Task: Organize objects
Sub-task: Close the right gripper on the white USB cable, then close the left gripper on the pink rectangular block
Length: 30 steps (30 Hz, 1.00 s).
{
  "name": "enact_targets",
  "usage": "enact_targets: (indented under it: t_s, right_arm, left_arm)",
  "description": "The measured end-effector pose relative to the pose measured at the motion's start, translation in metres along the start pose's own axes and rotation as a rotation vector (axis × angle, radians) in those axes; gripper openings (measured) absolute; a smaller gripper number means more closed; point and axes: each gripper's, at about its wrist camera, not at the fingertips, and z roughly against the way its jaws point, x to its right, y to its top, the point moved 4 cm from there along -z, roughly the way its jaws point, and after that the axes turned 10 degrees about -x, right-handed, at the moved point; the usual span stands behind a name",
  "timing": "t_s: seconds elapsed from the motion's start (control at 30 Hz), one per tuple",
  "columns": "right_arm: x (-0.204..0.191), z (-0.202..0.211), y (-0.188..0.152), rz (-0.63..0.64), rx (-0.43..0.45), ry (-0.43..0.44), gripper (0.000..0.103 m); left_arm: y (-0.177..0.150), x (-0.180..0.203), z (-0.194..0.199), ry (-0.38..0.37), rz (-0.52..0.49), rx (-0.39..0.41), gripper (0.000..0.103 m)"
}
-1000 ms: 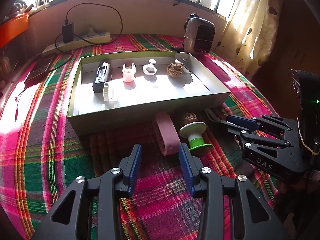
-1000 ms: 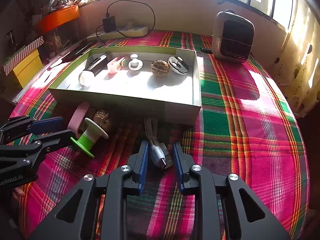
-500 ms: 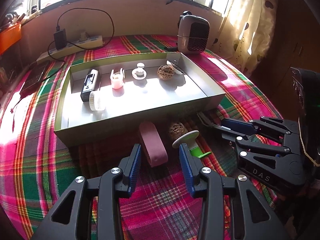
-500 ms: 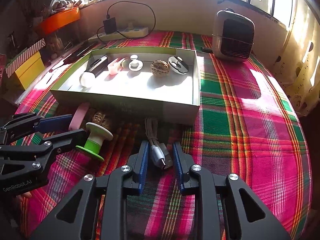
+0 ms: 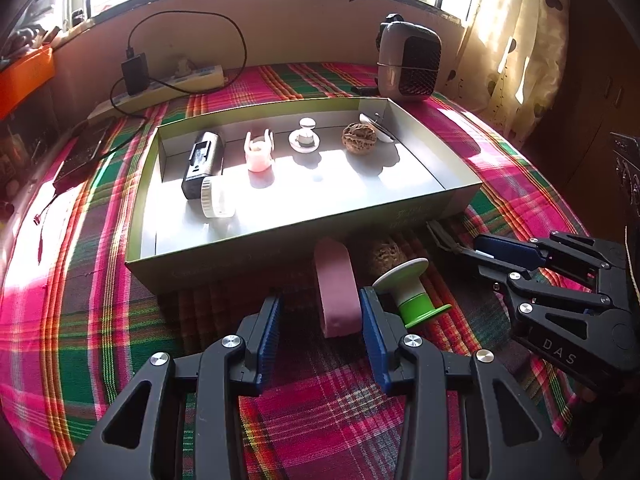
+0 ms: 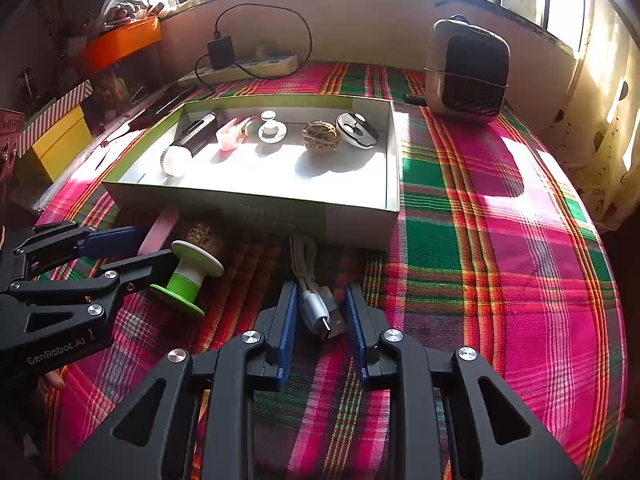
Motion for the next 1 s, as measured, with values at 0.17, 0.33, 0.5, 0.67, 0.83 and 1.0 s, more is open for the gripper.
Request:
enact_targets:
  t_s: [0.17,0.33,0.5,0.67,0.83,1.0]
  right_arm:
    - [0.000,0.000,0.000,-0.001,0.000,0.002,0.025]
    - [0.001,0.000,0.001,-0.005,0.001,0.012,0.025]
    - [0.001,0.000,0.001,-0.005,0.001,0.012,0.025]
    - [0.001,0.000,0.001,-0.006,0.001,0.013,0.025]
    - [0.001,0.000,0.001,-0.009,0.002,0.019,0.025]
    - [0.002,0.000,0.001,-0.008,0.002,0.019,0.025]
  left_arm:
    - [0.001,-0.002,-0.002,0.020,0.007,-0.001,0.037]
    - [0.006,0.003,-0.005,0.023,-0.007,-0.005,0.037]
    - [0.009,0.001,-0.006,0.017,0.006,-0.005,0.037]
    - [0.012,0.003,-0.009,0.035,0.005,-0.003,0.037]
    - [0.012,0.002,-0.009,0.035,0.011,0.003,0.036]
    - [0.012,0.000,-0.009,0.042,0.015,0.004,0.031]
